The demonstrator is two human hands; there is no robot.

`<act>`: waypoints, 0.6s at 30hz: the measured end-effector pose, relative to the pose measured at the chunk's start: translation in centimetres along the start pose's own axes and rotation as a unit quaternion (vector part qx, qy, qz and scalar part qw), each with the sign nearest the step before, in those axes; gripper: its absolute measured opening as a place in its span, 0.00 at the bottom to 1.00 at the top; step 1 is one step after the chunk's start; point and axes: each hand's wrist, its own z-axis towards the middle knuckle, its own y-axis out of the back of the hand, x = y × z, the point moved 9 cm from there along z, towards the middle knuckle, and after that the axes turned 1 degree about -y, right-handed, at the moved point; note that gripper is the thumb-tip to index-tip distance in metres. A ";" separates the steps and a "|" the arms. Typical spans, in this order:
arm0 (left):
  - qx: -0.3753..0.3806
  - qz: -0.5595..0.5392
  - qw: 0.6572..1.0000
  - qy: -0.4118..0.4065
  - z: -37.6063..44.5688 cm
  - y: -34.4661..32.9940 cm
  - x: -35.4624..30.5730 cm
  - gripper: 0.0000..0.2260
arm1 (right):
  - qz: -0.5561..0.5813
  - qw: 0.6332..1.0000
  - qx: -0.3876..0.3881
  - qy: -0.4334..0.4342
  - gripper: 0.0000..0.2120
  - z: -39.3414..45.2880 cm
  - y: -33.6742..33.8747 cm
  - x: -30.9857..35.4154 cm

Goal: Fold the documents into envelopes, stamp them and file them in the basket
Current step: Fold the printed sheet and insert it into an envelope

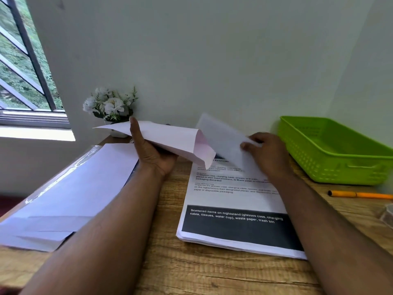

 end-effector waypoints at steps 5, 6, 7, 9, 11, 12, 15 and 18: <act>0.007 -0.025 1.000 -0.004 0.4 0.2 -0.2 0.30 | 0.451 0.875 0.081 -0.157 0.10 -0.4 -0.4 -0.2; 0.005 -0.027 1.000 -0.005 0.4 0.3 -0.2 0.29 | 0.477 0.845 0.144 -0.195 0.08 -1.1 -1.2 0.1; 0.002 -0.030 1.000 -0.006 0.4 0.3 -0.2 0.29 | 0.472 0.828 0.203 -0.225 0.09 -1.9 -2.1 0.1; -0.003 -0.029 1.000 -0.010 0.5 0.5 -0.3 0.29 | 0.434 0.817 0.286 -0.248 0.13 -3.0 -3.1 -0.1; -0.003 -0.028 1.000 -0.014 0.5 0.5 -0.5 0.28 | 0.383 0.831 0.334 -0.229 0.16 -3.4 -3.4 0.0; -0.005 -0.028 0.999 -0.017 0.5 0.5 -0.8 0.28 | 0.353 0.839 0.354 -0.213 0.18 -3.6 -3.4 0.4; -0.011 -0.036 0.999 -0.037 0.5 0.6 -1.8 0.27 | 0.289 0.848 0.404 -0.183 0.18 -4.2 -3.2 1.2; -0.018 -0.040 0.997 -0.057 0.6 1.1 -2.8 0.27 | 0.257 0.855 0.416 -0.174 0.16 -4.4 -2.9 1.5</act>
